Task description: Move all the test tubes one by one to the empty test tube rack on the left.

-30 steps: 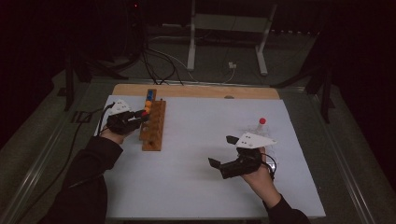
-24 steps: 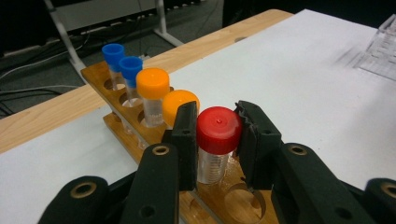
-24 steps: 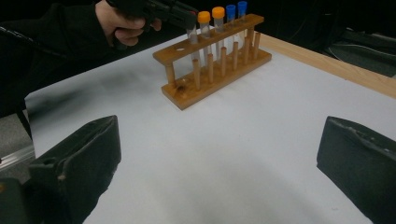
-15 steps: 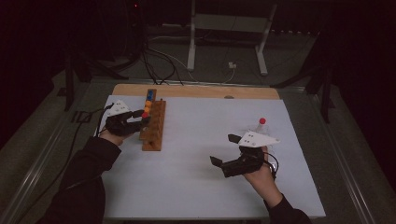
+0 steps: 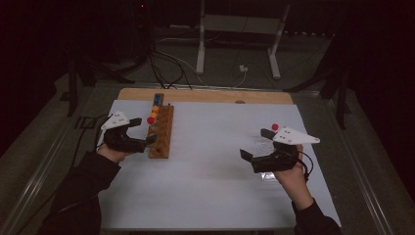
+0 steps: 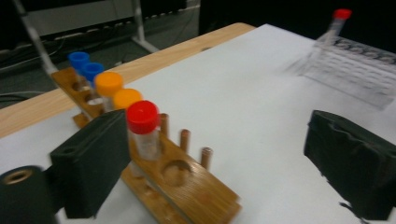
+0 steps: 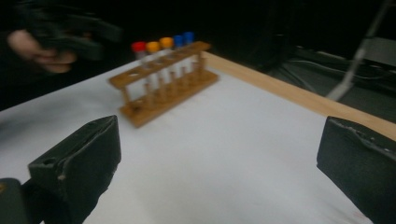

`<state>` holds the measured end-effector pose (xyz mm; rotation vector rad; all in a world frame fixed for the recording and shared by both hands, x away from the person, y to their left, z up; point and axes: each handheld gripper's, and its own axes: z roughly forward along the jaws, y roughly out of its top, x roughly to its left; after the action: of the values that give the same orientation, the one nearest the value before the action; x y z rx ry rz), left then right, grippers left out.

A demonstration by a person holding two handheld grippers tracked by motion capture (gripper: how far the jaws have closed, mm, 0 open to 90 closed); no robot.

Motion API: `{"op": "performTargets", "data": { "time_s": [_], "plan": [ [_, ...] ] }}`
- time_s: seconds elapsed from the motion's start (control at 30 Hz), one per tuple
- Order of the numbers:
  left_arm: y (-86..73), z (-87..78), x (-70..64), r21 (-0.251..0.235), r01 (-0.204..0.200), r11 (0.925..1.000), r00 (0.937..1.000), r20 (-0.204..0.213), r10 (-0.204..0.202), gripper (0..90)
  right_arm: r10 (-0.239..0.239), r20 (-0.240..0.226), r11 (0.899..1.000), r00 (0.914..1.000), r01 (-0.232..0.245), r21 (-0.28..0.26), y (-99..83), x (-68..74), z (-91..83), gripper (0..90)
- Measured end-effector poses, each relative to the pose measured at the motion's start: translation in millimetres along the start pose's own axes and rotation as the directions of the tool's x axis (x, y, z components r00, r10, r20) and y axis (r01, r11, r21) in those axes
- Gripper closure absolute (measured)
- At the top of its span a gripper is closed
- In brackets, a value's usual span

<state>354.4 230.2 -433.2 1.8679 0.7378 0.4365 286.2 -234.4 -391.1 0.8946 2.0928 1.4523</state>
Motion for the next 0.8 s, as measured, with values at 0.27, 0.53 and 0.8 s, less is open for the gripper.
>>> {"op": "performTargets", "data": {
  "time_s": [0.27, 0.53, 0.8],
  "plan": [
    [-10.7, -12.6, -14.7, -0.032, 0.008, 0.9995, 0.9958, 0.092, -0.005, 1.4, 0.046, 0.119, 0.999, 0.9918, -0.047, 0.006, -13.3, -41.6, -14.4, 0.0],
    [-19.5, -13.6, -25.5, -0.044, 0.009, 0.9990, 0.9906, 0.137, -0.003, 1.3, 0.090, 0.203, 0.995, 0.9751, -0.099, 0.035, -37.4, -80.4, -16.6, 0.0],
    [-21.9, -13.7, -31.2, -0.043, -0.001, 0.9991, 0.9885, 0.151, 0.008, 1.4, 0.126, 0.242, 0.986, 0.9620, -0.149, 0.079, -56.9, -99.9, -9.9, 0.0]
  ]
}}
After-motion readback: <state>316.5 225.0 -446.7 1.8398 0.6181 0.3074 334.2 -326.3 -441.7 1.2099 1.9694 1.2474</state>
